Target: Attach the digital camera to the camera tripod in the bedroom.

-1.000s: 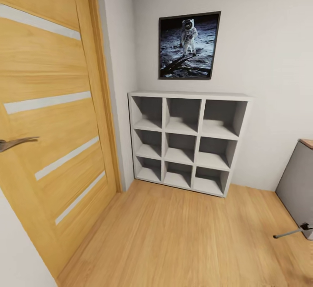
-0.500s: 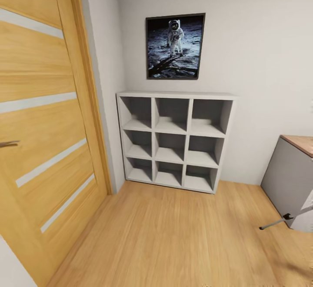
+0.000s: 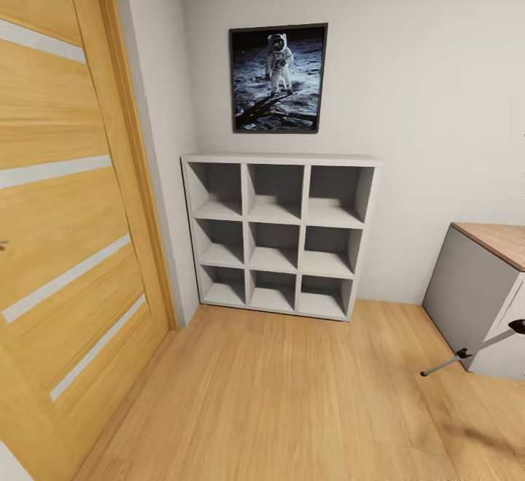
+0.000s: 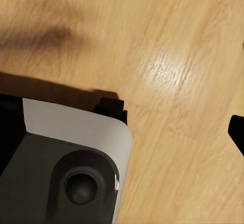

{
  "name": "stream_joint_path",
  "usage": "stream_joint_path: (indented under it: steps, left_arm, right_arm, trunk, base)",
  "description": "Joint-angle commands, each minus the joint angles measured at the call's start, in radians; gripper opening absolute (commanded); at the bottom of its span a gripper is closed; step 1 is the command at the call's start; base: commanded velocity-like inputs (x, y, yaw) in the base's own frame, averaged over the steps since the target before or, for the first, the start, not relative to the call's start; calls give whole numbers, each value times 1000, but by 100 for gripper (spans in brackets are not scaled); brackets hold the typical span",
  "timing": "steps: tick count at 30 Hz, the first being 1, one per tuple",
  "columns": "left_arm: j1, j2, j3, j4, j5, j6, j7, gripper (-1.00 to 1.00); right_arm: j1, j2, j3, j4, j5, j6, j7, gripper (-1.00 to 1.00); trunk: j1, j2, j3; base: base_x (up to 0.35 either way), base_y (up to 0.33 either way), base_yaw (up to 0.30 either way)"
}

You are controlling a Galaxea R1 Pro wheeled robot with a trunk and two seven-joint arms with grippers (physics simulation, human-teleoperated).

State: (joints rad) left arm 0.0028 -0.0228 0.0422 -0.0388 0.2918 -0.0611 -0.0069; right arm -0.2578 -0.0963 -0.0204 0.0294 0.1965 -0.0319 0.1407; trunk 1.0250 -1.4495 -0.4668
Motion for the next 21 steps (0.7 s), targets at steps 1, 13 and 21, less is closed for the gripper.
stream_joint_path:
  steps: [1,13,21]
  left_arm:
    - [0,0,4,-1,3,-1,-1,100]
    - [0,0,2,-1,2,-1,-1,100]
    - [0,0,0,-1,-1,0,-1,100]
  right_arm:
    - [-1,0,-3,3,7,-3,2,100]
    - [-1,0,-3,3,7,-3,3,100]
    - [-2,0,-3,3,7,-3,3,100]
  trunk:
    - [0,0,-1]
    - [0,0,-1]
    - [0,0,-1]
  base:
    - [0,0,-31]
    - [-15,14,-10]
    - [-150,147,-1]
